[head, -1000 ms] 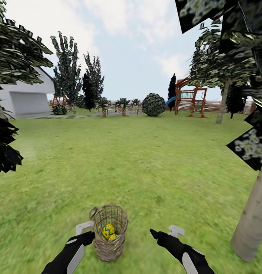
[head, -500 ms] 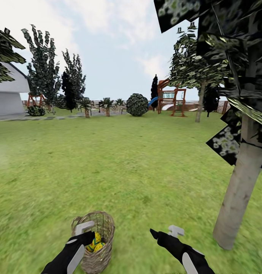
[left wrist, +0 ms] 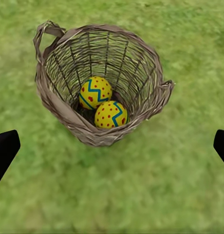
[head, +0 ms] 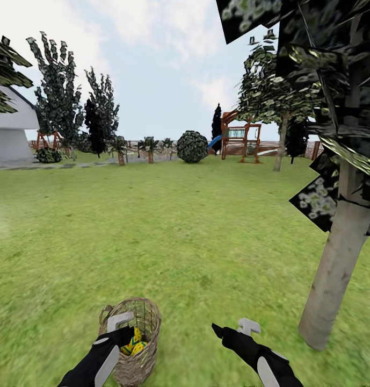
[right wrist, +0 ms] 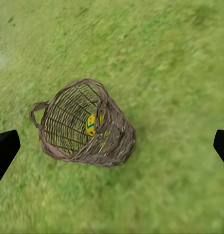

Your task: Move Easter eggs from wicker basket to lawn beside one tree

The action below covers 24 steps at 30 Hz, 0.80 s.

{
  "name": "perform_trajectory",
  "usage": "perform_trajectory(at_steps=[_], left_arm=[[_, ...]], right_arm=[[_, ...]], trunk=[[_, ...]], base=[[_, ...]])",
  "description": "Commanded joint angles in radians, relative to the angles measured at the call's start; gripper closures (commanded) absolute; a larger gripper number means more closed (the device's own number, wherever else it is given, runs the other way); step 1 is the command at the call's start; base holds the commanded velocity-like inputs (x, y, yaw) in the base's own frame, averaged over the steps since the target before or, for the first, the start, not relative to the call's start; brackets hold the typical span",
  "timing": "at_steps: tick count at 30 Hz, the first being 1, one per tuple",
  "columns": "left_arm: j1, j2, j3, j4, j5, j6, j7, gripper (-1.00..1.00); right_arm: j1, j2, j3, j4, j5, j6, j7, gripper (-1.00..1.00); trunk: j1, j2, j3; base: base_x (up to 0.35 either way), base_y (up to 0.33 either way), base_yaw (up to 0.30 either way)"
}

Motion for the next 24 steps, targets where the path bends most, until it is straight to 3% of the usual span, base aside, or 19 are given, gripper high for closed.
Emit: perform_trajectory(at_steps=[1, 6, 13, 24], left_arm=[[0.000, 0.001, -0.007, -0.002, 0.010, 0.004, 0.009, -1.00], [0.000, 0.001, -0.007, -0.002, 0.010, 0.004, 0.009, -1.00], [0.000, 0.001, -0.007, -0.002, 0.010, 0.005, 0.010, -1.00], [0.000, 0.001, -0.007, -0.002, 0.010, 0.004, 0.009, -1.00]], right_arm=[[-0.001, 0.000, -0.001, -0.001, -0.006, 0.005, 0.001, -1.00], [-0.001, 0.000, -0.001, -0.001, -0.005, 0.006, 0.001, -1.00], [-0.001, 0.000, -0.001, -0.001, -0.005, 0.006, 0.001, -1.00], [-0.001, 0.000, -0.001, -0.001, -0.005, 0.003, 0.001, -1.00]], trunk=[[0.000, -0.001, -0.003], [0.000, -0.001, -0.009], [-0.027, 0.048, 0.005], [-0.027, 0.048, -0.008]], base=[[0.000, 0.000, -0.002], [0.000, 0.000, 0.000], [0.000, 0.000, 0.000], [0.000, 0.000, 0.000]])
